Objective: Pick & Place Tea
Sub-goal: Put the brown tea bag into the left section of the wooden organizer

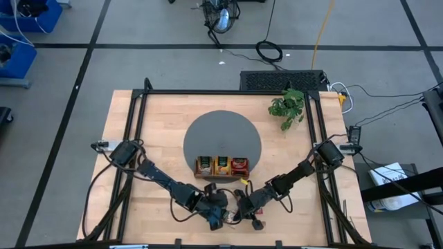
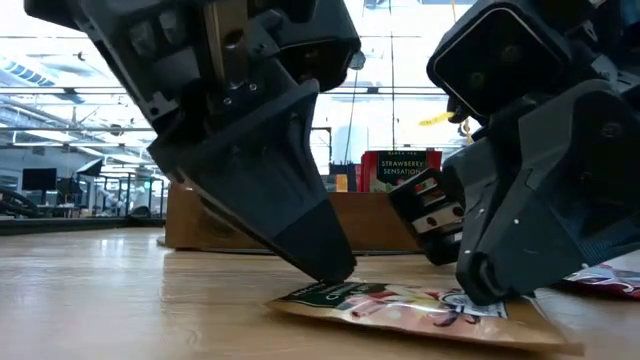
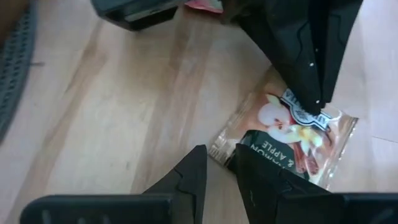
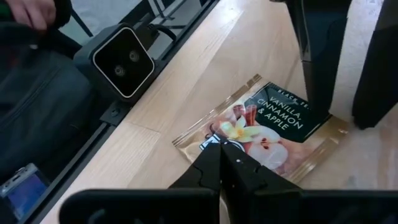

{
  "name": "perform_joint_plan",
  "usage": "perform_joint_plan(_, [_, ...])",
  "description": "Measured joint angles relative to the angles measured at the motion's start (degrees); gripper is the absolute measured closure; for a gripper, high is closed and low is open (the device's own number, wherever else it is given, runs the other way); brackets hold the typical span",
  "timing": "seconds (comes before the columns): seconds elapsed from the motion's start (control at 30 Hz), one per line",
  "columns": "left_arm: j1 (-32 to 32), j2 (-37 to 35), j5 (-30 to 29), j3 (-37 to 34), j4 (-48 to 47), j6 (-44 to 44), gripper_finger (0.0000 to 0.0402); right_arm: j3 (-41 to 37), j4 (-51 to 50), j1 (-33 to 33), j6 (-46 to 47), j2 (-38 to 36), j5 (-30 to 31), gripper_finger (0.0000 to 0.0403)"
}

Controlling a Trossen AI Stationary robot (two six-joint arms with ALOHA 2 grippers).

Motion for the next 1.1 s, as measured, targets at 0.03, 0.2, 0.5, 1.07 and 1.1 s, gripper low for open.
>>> perform_joint_plan(0.03, [0.3, 0.0, 1.1, 0.0, -0.1, 0.2, 0.0313, 0.0, 0.0, 0.0, 0.0, 0.0, 0.0, 0.0403])
perform_joint_plan(0.2, [1.6, -0.4, 7.1, 0.0, -2.2, 0.7, 0.0274, -0.1, -0.1, -0.1, -0.1, 0.0, -0.2, 0.0403])
perform_joint_plan(0.5, [3.4, -1.0, 18.7, 0.2, -2.6, -4.5, 0.0127, -1.3, 0.7, -0.4, -1.5, -0.1, -0.4, 0.0403])
perform_joint_plan(1.07, [5.3, -0.4, 20.1, -0.1, 0.6, -10.9, 0.0119, -1.7, 3.4, -0.5, -4.0, 1.3, -0.5, 0.0403])
perform_joint_plan(1.1, [5.2, -0.2, 20.1, -0.1, 1.1, -10.8, 0.0123, -1.7, 3.5, -0.6, -4.2, 1.3, -0.6, 0.0403])
